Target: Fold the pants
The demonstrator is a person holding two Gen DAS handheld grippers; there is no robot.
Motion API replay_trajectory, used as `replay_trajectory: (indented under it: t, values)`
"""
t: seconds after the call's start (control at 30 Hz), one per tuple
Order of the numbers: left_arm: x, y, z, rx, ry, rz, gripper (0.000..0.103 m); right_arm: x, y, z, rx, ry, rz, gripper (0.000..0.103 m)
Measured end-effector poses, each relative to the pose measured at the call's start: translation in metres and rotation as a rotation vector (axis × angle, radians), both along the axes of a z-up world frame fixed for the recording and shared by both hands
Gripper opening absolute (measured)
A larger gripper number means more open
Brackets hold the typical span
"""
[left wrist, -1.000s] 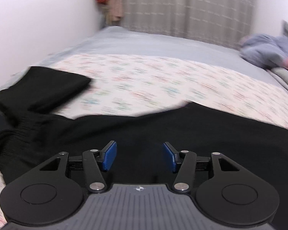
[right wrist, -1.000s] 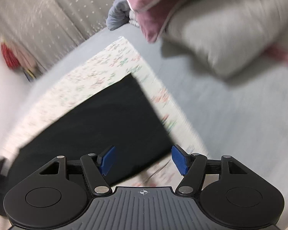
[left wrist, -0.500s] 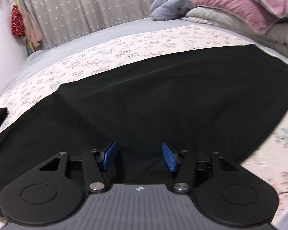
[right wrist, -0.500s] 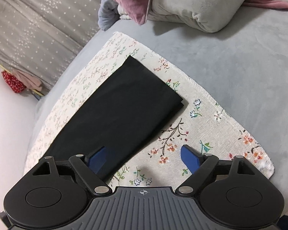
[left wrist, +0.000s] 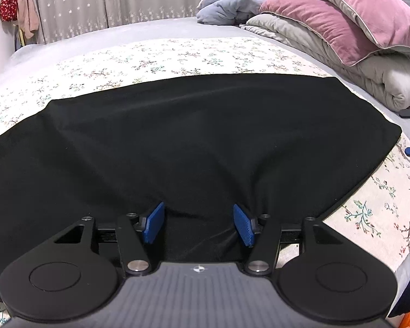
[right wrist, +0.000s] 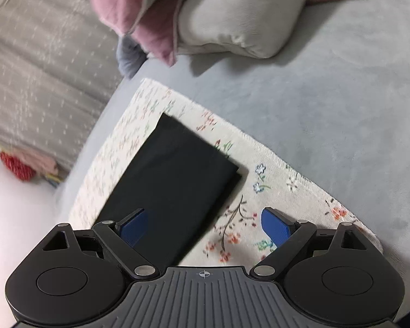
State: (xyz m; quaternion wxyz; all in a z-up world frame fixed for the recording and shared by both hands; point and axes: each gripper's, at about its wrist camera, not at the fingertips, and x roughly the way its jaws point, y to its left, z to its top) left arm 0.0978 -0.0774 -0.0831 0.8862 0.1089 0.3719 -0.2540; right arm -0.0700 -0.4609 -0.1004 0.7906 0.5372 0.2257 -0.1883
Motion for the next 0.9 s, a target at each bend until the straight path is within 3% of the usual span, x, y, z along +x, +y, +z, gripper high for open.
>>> replay_trajectory:
  t: [0.3,0.33,0.37,0.4,0.43,0.47,0.53,0.6,0.67,0.77,0.9]
  values:
    - [-0.013,-0.008,0.002,-0.012,0.009,-0.024,0.075,0.025,0.014,0.002,-0.164,0.049,-0.090,0.089]
    - [-0.013,-0.008,0.003,-0.016,0.014,-0.025,0.075,0.028,0.016,0.003,-0.181,0.054,-0.103,0.080]
    - [-0.012,-0.008,0.003,-0.020,0.018,-0.025,0.075,0.029,0.018,0.003,-0.194,0.056,-0.110,0.056]
    - [-0.012,-0.008,0.003,-0.022,0.021,-0.025,0.075,0.032,0.019,0.001,-0.193,0.059,-0.116,0.044]
    - [-0.011,-0.008,0.003,-0.022,0.023,-0.025,0.075,0.032,0.017,-0.002,-0.165,0.057,-0.132,0.026]
    - [-0.011,-0.008,0.003,-0.024,0.025,-0.025,0.075,0.031,0.015,-0.007,-0.122,0.039,-0.149,0.015]
    - [-0.009,-0.006,0.004,-0.033,0.032,-0.024,0.075,0.028,0.012,-0.017,-0.019,-0.010,-0.193,0.007]
    - [-0.006,-0.003,0.007,-0.055,0.045,-0.014,0.075,0.026,0.014,-0.016,0.009,-0.036,-0.223,0.005]
    - [-0.001,0.003,0.010,-0.083,0.056,0.001,0.076,0.028,0.023,-0.002,-0.078,-0.056,-0.231,0.004]
    - [0.011,0.014,0.016,-0.154,0.093,0.036,0.078,0.040,0.051,0.032,-0.324,-0.090,-0.174,0.004]
    - [0.041,0.046,0.020,-0.340,0.208,0.141,0.078,0.074,0.124,0.071,-0.800,-0.105,0.010,0.004]
